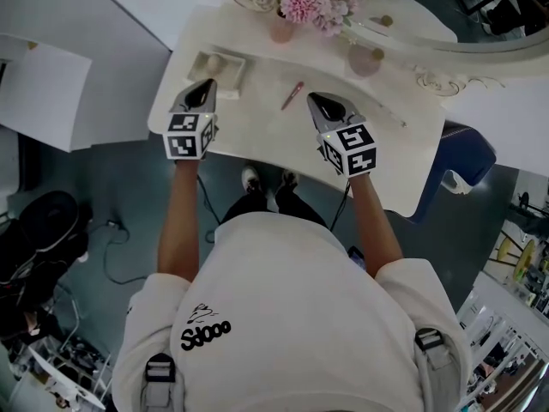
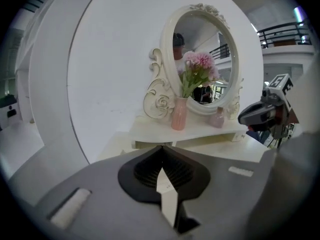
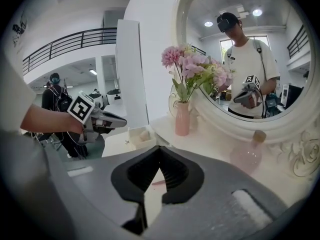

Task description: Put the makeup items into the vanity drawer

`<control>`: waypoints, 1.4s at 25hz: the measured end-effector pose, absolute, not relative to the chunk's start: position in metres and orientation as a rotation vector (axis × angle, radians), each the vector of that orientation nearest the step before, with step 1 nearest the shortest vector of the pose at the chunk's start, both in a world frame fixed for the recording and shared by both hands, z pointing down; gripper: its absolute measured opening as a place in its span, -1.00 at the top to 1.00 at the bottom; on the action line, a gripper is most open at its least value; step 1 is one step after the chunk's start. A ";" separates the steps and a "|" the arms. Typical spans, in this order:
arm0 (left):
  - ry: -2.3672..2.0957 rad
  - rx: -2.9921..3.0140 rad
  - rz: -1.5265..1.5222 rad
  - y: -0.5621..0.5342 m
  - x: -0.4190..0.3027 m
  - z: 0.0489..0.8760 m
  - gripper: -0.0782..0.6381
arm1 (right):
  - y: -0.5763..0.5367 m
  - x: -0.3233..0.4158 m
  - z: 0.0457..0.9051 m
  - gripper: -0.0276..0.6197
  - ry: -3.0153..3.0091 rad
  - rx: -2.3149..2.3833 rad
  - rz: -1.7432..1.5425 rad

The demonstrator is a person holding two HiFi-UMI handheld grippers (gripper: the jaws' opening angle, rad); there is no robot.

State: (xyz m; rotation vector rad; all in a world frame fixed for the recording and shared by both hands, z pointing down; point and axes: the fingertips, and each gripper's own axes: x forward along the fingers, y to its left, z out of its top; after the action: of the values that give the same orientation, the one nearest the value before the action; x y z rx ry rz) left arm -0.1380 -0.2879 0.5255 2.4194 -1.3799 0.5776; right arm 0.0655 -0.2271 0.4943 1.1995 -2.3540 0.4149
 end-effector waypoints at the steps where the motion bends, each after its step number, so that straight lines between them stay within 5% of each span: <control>1: -1.360 2.431 0.561 -0.281 -0.132 0.524 0.74 | -0.229 0.064 0.499 0.91 -2.347 1.192 0.411; 19: -1.225 2.373 0.646 -0.190 -0.092 0.562 0.74 | -0.261 0.057 0.652 0.30 -2.079 1.188 0.948; 26: -1.261 2.328 0.660 -0.181 -0.104 0.567 0.74 | -0.269 0.059 0.677 0.31 -1.999 1.220 0.908; 35: -1.272 2.306 0.672 -0.174 -0.108 0.572 0.74 | -0.274 0.066 0.680 0.65 -1.965 1.243 0.724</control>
State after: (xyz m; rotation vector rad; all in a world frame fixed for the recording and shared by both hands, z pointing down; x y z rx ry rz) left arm -0.1077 -0.1735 0.5723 2.3064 -1.2720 0.6719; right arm 0.0664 -0.2744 0.6804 1.2432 -1.9652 0.7235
